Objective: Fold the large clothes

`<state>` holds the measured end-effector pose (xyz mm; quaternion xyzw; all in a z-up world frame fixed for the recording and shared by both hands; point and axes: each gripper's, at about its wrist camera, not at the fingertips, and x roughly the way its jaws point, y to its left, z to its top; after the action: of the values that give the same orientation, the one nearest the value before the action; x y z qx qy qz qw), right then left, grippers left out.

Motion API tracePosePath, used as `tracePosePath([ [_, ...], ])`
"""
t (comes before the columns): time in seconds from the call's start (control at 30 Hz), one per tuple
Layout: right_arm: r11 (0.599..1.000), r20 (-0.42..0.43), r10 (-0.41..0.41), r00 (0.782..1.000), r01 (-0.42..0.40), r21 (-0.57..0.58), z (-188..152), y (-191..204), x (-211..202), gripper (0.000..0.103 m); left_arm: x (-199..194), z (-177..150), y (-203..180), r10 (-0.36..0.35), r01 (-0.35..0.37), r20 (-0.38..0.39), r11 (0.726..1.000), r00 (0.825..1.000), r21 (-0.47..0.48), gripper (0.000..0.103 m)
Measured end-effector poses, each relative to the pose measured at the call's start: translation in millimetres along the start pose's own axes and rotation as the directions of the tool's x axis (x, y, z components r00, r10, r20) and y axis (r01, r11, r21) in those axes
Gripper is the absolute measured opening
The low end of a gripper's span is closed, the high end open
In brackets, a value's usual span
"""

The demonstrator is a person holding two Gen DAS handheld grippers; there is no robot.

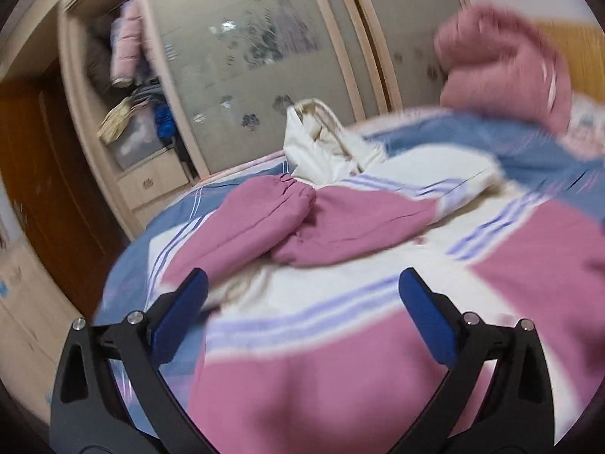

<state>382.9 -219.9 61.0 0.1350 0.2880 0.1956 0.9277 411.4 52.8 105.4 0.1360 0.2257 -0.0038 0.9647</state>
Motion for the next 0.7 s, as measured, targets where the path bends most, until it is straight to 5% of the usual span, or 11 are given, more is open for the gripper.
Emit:
tracePosePath([
  [0.13, 0.998, 0.003, -0.035, 0.999, 0.035, -0.052, -5, 7, -6, 0.102, -65, -22, -10, 0.084, -0.08, 0.027, 0.99, 0.996, -0.119, 0.101],
  [0.27, 0.987, 0.045, -0.074, 0.996, 0.079, -0.136, -12, 19, -20, 0.102, -94, -45, -23, 0.019, -0.017, 0.013, 0.989, 1.0, -0.145, 0.101],
  [0.37, 0.975, 0.073, -0.108, 0.992, 0.12, -0.188, -18, 24, -25, 0.102, -89, -57, -22, 0.005, -0.013, -0.044, 0.982, 0.999, -0.187, 0.101],
  [0.57, 0.952, 0.092, -0.167, 0.982, 0.185, -0.244, -23, 25, -21, 0.102, -67, -75, 4, -0.107, 0.041, -0.157, 0.926, 0.982, -0.375, 0.101],
  [0.7, 0.956, 0.089, -0.165, 0.982, 0.182, -0.23, -22, 24, -17, 0.102, -63, -72, -4, -0.051, 0.004, -0.146, 0.953, 0.988, -0.302, 0.101],
])
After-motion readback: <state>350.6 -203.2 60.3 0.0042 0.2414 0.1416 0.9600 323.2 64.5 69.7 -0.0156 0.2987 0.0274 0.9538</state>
